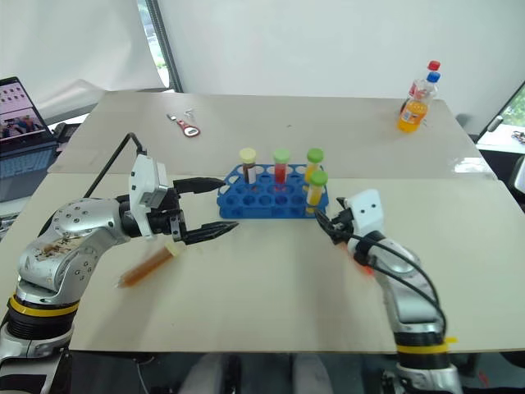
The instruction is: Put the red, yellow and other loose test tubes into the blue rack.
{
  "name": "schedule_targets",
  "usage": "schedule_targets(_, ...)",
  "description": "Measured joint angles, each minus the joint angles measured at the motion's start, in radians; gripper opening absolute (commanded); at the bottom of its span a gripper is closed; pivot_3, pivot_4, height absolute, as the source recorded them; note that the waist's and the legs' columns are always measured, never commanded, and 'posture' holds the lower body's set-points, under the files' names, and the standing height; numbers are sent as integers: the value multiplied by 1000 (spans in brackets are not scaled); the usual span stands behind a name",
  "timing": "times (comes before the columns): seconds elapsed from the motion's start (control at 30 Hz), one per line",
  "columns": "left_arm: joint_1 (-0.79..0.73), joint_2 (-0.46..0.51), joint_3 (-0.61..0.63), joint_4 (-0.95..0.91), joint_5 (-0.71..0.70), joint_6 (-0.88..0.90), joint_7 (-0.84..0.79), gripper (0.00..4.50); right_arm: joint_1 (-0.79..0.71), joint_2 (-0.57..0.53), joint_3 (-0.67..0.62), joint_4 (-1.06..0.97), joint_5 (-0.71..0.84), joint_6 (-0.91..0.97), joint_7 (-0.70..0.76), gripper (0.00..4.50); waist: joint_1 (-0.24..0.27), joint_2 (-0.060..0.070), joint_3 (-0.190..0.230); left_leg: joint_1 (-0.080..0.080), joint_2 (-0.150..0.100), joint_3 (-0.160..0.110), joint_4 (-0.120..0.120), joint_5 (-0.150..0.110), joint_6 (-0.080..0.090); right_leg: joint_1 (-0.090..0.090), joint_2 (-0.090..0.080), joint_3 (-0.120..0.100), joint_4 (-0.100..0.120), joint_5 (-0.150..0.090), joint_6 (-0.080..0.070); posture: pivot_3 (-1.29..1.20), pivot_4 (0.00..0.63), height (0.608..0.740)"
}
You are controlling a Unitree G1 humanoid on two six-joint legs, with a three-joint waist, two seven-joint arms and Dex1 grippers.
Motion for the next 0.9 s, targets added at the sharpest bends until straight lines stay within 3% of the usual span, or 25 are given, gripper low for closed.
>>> schedule_targets(0.17,1,76,-23,35,46,-80,-102,4500,-29,-275,-43,-227,97,376,45,3289,-2,0,0,1,0,1,0,0,0,0,0,0,-1,0,0,0,150,733)
schedule_targets(0.3,43,179,-51,34,83,-181,-254,4500,-141,-432,-5,-213,148,712,72,3289,-3,0,0,2,1,2,-1,0,0,2,0,0,-3,-1,-1,0,150,733)
schedule_targets(0.5,72,190,-89,-6,89,-223,-314,4500,-292,-450,120,-86,190,955,90,3289,2,0,0,0,0,2,-1,0,0,1,0,0,-4,-1,-1,0,150,733)
schedule_targets(0.77,55,139,-119,-50,88,-212,-284,4500,-435,-450,335,116,161,968,114,3289,0,0,0,-3,0,1,0,0,1,-1,0,0,-4,-1,-1,0,150,733)
schedule_targets(0.9,45,129,-129,-62,89,-211,-268,4500,-476,-450,404,168,151,953,140,2199,0,0,0,-3,0,1,-1,0,1,-1,0,0,-4,-1,-1,0,150,733)
